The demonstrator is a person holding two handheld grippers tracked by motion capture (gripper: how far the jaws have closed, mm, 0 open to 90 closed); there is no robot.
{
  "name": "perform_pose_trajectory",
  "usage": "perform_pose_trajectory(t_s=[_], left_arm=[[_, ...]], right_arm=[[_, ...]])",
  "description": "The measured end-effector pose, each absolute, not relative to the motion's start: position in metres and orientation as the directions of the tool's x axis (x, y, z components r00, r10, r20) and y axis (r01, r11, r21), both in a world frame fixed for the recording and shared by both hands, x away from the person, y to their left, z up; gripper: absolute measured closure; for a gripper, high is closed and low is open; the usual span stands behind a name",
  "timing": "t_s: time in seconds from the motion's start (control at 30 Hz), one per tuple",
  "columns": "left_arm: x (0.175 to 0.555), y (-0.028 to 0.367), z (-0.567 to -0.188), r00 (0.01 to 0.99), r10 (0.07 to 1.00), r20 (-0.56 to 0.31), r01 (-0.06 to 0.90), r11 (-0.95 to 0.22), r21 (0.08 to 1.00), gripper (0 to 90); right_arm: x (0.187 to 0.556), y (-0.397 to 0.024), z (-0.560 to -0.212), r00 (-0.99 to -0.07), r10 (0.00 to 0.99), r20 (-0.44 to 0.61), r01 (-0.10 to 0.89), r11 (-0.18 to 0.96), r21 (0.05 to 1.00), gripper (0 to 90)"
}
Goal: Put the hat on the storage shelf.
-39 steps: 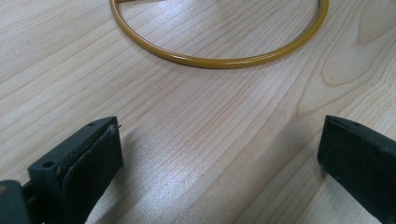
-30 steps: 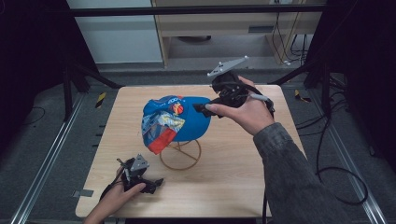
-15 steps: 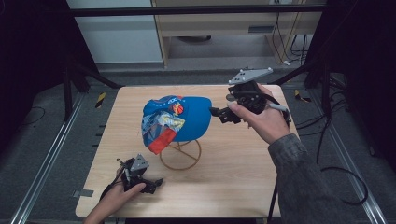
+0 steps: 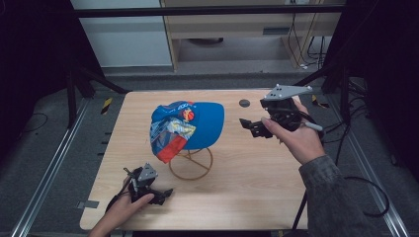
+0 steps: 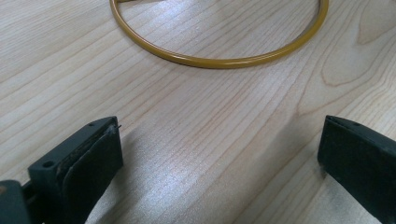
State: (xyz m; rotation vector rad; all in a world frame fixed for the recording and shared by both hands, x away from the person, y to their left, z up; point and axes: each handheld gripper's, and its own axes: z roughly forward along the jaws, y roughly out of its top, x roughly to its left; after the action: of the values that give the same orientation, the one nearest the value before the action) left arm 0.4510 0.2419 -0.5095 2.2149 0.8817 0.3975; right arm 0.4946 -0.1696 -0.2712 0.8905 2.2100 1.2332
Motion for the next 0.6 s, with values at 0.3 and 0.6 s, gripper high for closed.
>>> perform_pose_trajectory(t_s=[0.3,0.6], left_arm=[[0.451,0.242,-0.509,0.721,0.693,0.02,0.478,-0.517,0.71,0.0],[0.451,0.242,-0.509,0.721,0.693,0.02,0.478,-0.518,0.71,0.0]], right_arm=[[0.489,-0.188,-0.294,-0.659,0.749,-0.064,0.343,0.375,0.861,11.7],[0.482,-0.2,-0.312,-0.656,0.751,-0.083,0.34,0.391,0.855,12.0]])
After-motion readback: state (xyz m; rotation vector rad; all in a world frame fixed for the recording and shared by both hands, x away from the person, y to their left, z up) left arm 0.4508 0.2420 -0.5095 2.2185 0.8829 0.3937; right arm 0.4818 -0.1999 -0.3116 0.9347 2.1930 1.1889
